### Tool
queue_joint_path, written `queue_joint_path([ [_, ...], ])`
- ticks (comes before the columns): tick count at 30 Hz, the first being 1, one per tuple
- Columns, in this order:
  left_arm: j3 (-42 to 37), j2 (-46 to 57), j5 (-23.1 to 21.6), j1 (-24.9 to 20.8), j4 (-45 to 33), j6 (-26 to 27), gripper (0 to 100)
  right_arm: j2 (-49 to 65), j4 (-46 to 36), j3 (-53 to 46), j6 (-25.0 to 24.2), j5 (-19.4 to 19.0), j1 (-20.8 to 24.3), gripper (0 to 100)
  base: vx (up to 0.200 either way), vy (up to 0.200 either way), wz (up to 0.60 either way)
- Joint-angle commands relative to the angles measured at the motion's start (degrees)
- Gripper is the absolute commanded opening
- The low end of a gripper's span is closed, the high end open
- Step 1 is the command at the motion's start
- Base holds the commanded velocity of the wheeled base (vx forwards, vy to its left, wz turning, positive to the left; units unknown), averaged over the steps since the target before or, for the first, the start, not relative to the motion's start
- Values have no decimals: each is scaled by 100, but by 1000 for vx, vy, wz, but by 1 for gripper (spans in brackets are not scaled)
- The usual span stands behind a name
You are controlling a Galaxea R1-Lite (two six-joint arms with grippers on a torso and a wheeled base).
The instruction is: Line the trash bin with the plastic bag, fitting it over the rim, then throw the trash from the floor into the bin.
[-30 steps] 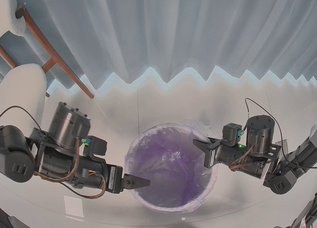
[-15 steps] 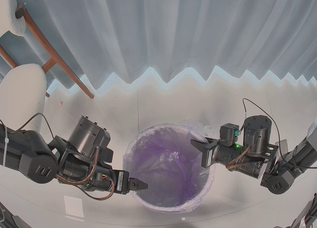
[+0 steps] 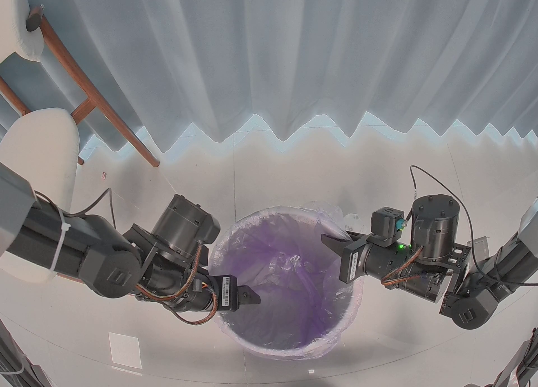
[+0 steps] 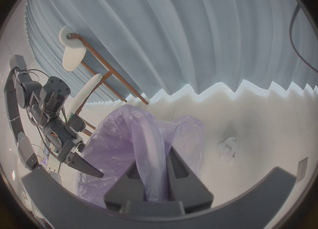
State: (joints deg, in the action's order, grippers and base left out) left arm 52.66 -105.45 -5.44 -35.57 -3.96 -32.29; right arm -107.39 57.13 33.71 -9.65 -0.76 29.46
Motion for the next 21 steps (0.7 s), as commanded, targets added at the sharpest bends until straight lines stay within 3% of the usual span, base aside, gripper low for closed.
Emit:
queue_joint_path([
  [1, 244, -362, 69, 6, -8, -49, 100, 7, 9, 4, -1, -4, -2, 0, 0, 0, 0],
  [4, 341, -380, 131, 6, -8, -146, 100, 7, 9, 4, -1, -4, -2, 0, 0, 0, 0],
  [5, 350, -380, 157, 6, -8, -146, 0, -2, 9, 4, -1, -4, -2, 0, 0, 0, 0],
  [19, 455, -371, 403, 94, 1, -102, 0, -19, 9, 13, 7, -12, 7, 0, 0, 0, 0],
  [20, 473, -371, 403, 94, -8, -102, 0, -28, 0, -48, -1, -12, 7, 100, 0, 0, 0],
  [21, 473, -371, 403, 94, -8, -102, 0, -28, 0, -48, -1, -12, 7, 100, 0, 0, 0],
])
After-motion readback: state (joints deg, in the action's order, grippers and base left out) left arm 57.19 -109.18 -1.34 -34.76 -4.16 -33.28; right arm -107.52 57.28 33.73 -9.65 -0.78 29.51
